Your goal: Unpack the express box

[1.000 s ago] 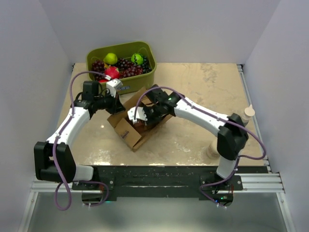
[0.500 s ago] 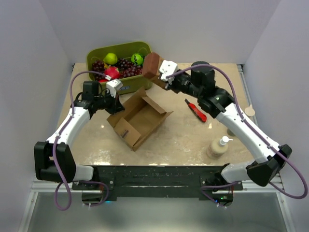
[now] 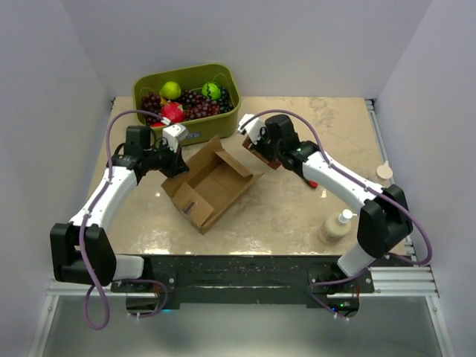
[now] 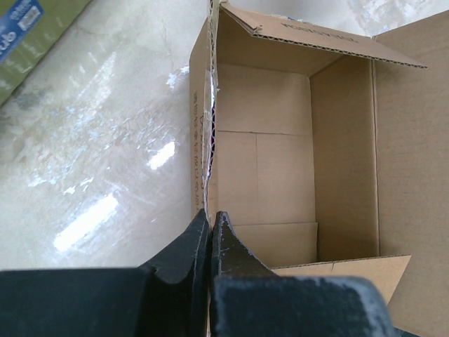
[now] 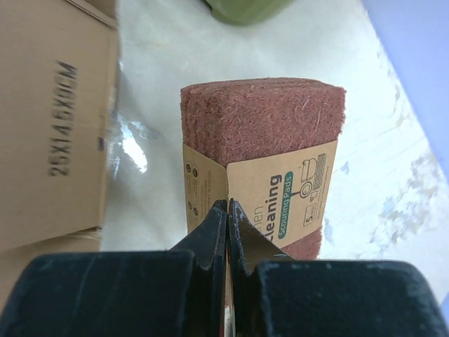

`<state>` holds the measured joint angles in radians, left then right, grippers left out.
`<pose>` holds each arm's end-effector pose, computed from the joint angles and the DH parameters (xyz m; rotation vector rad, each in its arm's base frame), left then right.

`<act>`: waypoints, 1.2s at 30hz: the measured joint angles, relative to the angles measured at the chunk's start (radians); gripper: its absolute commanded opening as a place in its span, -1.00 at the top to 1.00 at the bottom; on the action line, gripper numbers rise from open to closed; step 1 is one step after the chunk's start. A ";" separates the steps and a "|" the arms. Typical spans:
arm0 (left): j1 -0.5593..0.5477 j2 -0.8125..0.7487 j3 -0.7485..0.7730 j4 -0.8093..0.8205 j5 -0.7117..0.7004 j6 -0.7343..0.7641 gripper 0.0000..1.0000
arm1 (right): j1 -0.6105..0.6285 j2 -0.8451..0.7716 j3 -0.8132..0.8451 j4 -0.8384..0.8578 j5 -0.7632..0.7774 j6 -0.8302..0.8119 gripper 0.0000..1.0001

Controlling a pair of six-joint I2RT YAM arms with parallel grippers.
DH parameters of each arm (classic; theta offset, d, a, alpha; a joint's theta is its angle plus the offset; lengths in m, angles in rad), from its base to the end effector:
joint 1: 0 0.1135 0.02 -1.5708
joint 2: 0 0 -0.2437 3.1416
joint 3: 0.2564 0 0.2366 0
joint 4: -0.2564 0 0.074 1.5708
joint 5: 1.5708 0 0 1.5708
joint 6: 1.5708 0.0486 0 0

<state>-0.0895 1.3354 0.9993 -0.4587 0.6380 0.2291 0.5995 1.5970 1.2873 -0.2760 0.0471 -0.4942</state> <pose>0.2745 -0.0537 0.2510 0.6556 2.1694 -0.6760 0.3025 0.2039 0.2768 -1.0976 1.8554 0.0102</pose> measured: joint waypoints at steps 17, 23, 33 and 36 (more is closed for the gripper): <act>0.063 -0.040 0.010 -0.089 -0.075 0.085 -1.00 | -0.020 0.161 0.154 -0.061 -0.045 0.201 -0.98; 0.063 -0.047 0.106 -0.027 -0.039 0.085 -1.00 | -0.034 0.023 0.177 -0.073 0.030 0.271 -0.98; 0.063 0.017 0.253 0.047 -0.110 0.077 -1.00 | -0.042 -0.026 0.291 -0.241 0.237 0.358 -0.98; 0.063 0.072 0.323 0.050 -0.142 0.073 -1.00 | -0.058 -0.026 0.327 -0.304 0.263 0.363 -0.98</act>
<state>-0.0265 1.4075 1.3228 -0.4084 0.4965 0.3019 0.5411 1.5711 1.6138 -0.5797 0.3103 -0.1314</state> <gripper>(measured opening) 0.997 0.986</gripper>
